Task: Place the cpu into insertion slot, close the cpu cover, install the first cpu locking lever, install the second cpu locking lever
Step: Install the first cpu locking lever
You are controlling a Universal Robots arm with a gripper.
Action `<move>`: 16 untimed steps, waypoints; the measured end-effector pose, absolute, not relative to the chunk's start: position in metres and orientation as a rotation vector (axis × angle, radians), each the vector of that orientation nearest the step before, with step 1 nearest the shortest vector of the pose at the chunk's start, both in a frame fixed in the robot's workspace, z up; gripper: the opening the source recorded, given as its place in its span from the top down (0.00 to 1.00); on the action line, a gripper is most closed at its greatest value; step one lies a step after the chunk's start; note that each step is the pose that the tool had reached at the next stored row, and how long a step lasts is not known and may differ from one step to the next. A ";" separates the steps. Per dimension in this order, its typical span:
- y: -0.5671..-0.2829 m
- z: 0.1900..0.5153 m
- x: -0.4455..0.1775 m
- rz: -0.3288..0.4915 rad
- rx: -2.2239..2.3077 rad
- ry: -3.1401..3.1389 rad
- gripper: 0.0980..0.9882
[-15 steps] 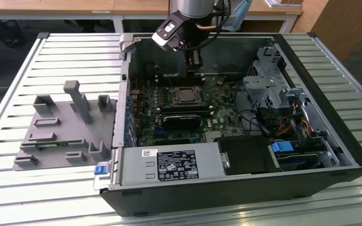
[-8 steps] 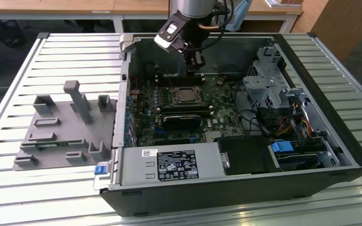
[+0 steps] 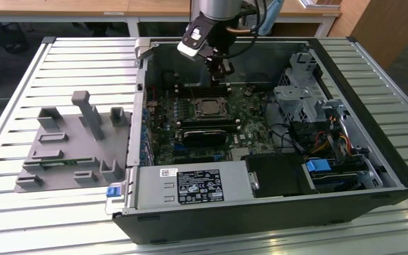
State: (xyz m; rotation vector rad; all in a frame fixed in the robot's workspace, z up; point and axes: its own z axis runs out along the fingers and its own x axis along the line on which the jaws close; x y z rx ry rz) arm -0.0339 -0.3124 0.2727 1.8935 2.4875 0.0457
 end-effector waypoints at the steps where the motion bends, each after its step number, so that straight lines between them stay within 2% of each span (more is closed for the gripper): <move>1: -0.312 0.273 -0.034 0.046 1.885 2.494 0.99; 16: -0.312 0.273 -0.034 0.047 1.752 2.591 0.99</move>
